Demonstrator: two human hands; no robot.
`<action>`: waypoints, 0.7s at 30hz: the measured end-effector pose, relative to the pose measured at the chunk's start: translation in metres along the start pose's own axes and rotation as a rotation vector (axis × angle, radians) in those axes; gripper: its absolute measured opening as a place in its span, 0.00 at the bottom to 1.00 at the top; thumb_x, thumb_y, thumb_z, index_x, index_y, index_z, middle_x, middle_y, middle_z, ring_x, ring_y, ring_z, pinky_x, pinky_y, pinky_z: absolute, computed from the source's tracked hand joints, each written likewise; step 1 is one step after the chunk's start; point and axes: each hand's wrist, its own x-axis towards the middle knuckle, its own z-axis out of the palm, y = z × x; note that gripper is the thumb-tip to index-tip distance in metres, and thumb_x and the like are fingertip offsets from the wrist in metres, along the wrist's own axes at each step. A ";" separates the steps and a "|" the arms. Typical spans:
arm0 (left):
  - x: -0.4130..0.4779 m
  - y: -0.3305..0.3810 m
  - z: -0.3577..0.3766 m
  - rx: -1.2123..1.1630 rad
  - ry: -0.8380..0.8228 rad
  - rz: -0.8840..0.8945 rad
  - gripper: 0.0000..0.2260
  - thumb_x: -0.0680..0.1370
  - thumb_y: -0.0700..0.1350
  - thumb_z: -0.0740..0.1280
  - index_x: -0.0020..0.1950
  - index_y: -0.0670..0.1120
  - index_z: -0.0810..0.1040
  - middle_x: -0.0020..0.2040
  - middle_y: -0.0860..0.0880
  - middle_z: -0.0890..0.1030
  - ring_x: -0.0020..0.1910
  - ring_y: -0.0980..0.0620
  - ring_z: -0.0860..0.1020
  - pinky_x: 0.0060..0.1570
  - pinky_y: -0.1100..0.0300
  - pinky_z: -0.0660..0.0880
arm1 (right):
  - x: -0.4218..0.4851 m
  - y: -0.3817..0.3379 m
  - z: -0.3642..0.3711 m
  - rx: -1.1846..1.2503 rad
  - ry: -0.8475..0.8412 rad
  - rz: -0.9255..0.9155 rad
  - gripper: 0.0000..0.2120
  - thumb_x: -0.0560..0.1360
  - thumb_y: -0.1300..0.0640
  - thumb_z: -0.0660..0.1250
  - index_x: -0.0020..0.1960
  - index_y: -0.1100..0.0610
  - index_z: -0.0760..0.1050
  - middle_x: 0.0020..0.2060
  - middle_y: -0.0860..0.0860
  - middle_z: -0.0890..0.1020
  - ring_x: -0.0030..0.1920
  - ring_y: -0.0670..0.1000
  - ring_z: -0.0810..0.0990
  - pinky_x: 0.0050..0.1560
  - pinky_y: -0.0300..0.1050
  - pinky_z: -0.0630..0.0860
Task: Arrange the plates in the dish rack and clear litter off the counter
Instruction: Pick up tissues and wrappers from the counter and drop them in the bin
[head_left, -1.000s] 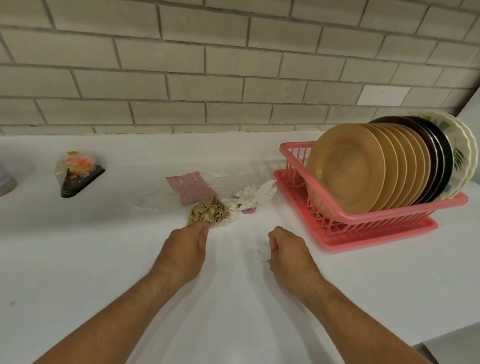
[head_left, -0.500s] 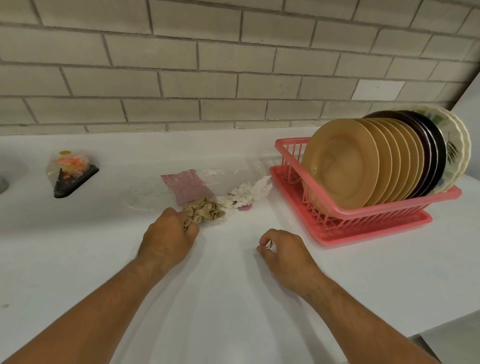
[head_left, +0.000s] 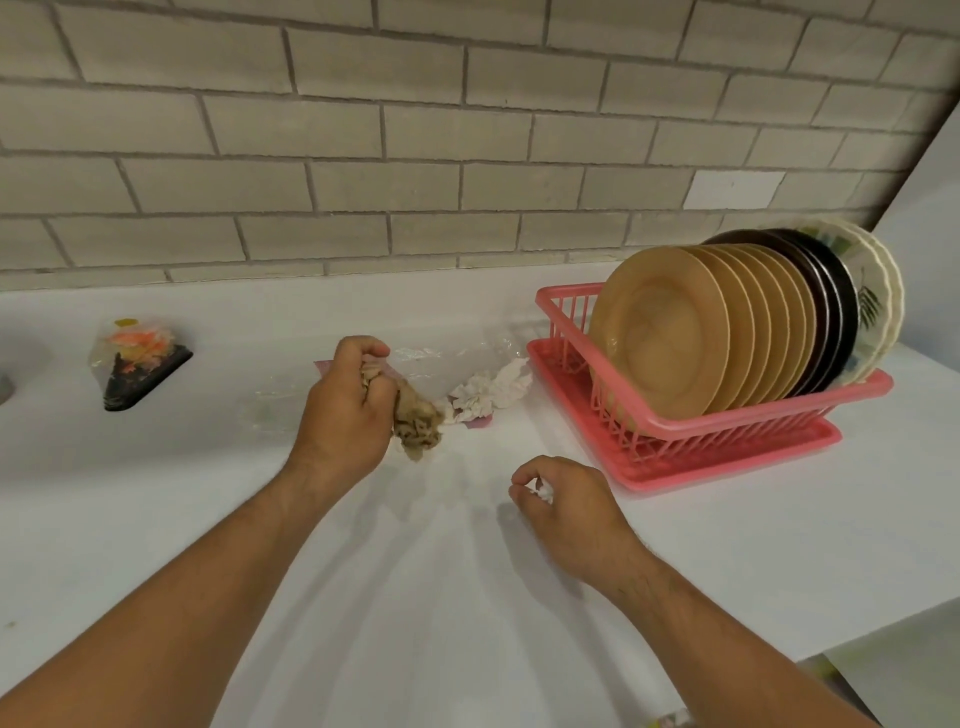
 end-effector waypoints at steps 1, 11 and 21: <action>0.000 0.002 0.004 -0.013 -0.032 0.005 0.12 0.79 0.41 0.55 0.55 0.57 0.72 0.41 0.49 0.79 0.37 0.53 0.76 0.35 0.58 0.75 | -0.002 0.002 -0.003 0.015 0.010 0.011 0.04 0.77 0.52 0.67 0.43 0.45 0.77 0.41 0.41 0.78 0.42 0.40 0.75 0.37 0.28 0.67; -0.034 0.020 0.067 -0.118 -0.223 -0.192 0.16 0.71 0.31 0.69 0.31 0.46 0.68 0.45 0.45 0.80 0.34 0.45 0.81 0.23 0.58 0.76 | -0.028 0.037 -0.044 0.248 0.012 0.227 0.05 0.73 0.54 0.73 0.41 0.48 0.78 0.36 0.51 0.80 0.27 0.43 0.77 0.28 0.38 0.76; -0.091 0.065 0.128 -0.146 -0.297 -0.188 0.05 0.80 0.44 0.62 0.54 0.54 0.72 0.33 0.46 0.80 0.27 0.51 0.79 0.21 0.57 0.74 | -0.043 0.089 -0.100 0.045 0.023 0.028 0.22 0.77 0.38 0.60 0.29 0.49 0.68 0.26 0.41 0.74 0.29 0.42 0.71 0.33 0.39 0.68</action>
